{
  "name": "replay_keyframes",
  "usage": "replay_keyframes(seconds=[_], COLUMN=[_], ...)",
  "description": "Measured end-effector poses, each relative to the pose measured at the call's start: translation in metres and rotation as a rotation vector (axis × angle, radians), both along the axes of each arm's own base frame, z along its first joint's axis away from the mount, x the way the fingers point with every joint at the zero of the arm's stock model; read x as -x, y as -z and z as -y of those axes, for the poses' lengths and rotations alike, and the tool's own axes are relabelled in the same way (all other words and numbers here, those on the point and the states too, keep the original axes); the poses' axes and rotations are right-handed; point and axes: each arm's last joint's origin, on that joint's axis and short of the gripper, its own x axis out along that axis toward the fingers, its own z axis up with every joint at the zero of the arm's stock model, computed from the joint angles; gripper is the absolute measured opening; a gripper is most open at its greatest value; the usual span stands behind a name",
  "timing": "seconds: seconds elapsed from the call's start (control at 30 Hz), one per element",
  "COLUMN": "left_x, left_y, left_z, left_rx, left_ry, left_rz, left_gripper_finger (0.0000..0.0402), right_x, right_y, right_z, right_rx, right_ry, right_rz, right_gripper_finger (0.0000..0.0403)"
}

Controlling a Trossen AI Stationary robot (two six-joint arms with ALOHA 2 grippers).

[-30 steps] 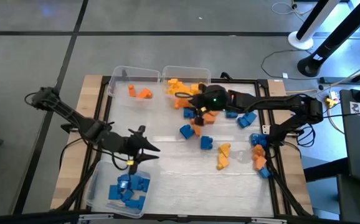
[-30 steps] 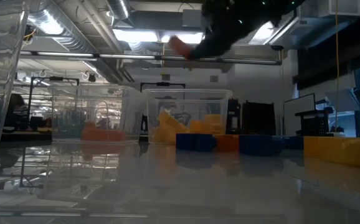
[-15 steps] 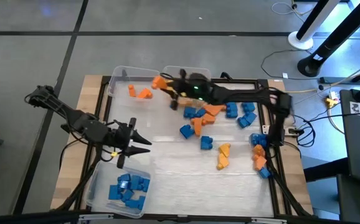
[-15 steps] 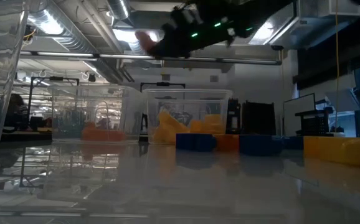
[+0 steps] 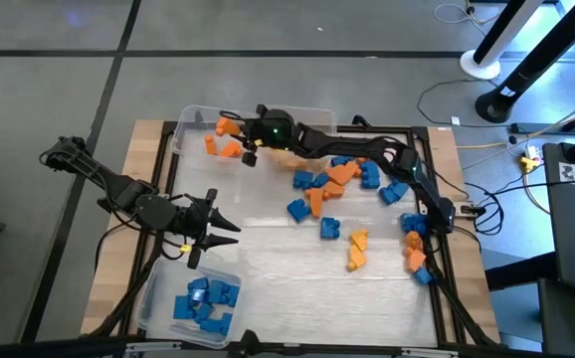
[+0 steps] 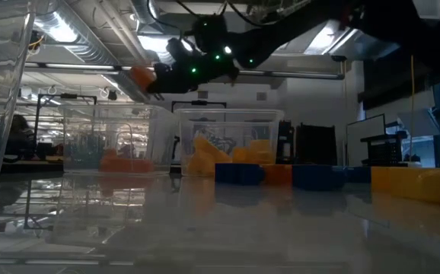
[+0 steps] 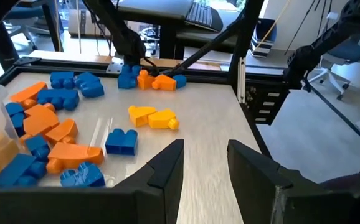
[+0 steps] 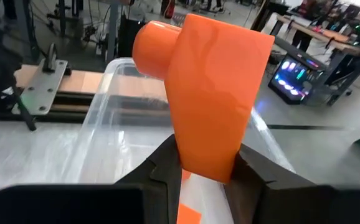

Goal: Sort blocks
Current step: Put the orange game piece into the top left transparent bin

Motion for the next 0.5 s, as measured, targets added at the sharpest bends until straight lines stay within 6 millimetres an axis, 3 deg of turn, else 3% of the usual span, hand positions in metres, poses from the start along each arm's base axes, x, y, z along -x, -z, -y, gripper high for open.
replay_keyframes(seconds=[0.23, 0.5], left_x=[-0.0001, -0.0001], left_y=[-0.0001, -0.0002], left_z=[-0.0001, -0.0001], left_rx=[-0.003, -0.003], left_ry=[0.000, -0.001], left_rz=[0.001, 0.002], left_gripper_finger=[0.0114, 0.0114], right_x=[-0.0005, 0.0007], right_y=[0.0028, 0.0035], right_z=[0.0003, 0.0036], right_rx=[-0.006, -0.004], right_ry=[-0.023, 0.003], right_rz=[-0.006, -0.015], right_gripper_finger=[0.0106, 0.0195])
